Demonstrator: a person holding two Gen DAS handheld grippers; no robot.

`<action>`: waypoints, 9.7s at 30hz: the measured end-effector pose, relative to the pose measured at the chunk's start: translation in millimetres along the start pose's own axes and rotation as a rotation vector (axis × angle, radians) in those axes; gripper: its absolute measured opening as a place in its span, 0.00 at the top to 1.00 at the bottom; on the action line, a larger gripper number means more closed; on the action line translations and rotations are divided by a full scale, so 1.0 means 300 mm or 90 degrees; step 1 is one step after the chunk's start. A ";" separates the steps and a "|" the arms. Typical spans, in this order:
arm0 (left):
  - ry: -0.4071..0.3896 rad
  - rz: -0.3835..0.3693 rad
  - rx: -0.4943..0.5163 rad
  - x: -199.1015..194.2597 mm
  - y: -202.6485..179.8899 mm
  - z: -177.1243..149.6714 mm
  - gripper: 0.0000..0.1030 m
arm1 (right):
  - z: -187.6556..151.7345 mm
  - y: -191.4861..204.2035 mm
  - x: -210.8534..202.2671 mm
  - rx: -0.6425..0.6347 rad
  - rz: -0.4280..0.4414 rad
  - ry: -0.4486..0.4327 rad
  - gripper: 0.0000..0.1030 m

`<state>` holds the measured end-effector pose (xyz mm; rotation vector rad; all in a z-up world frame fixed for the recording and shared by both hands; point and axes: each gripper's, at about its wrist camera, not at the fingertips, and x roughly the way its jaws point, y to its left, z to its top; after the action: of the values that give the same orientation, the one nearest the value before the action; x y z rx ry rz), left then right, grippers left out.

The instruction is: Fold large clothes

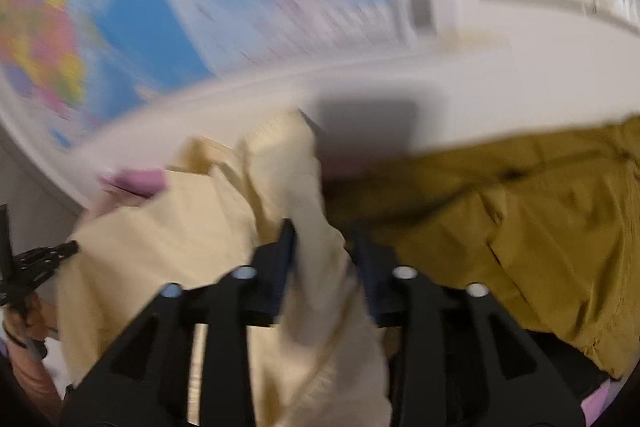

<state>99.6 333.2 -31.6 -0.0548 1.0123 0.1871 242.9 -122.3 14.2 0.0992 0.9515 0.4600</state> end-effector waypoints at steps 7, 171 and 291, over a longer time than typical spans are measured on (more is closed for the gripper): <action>-0.057 -0.075 0.007 -0.112 0.038 -0.113 0.61 | -0.165 -0.020 -0.333 -0.066 0.052 -0.081 0.26; -0.129 -0.335 0.192 -0.222 -0.234 -0.463 0.39 | -0.898 0.506 -0.217 -0.317 0.254 0.223 0.45; -0.135 -0.349 0.333 -0.389 -0.469 -0.726 0.36 | -0.658 0.310 -0.229 -0.193 0.029 -0.025 0.95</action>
<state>-117.5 151.0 -54.0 0.1610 0.7769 -0.5632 19.3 -90.8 -22.7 -0.1439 0.8330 0.6374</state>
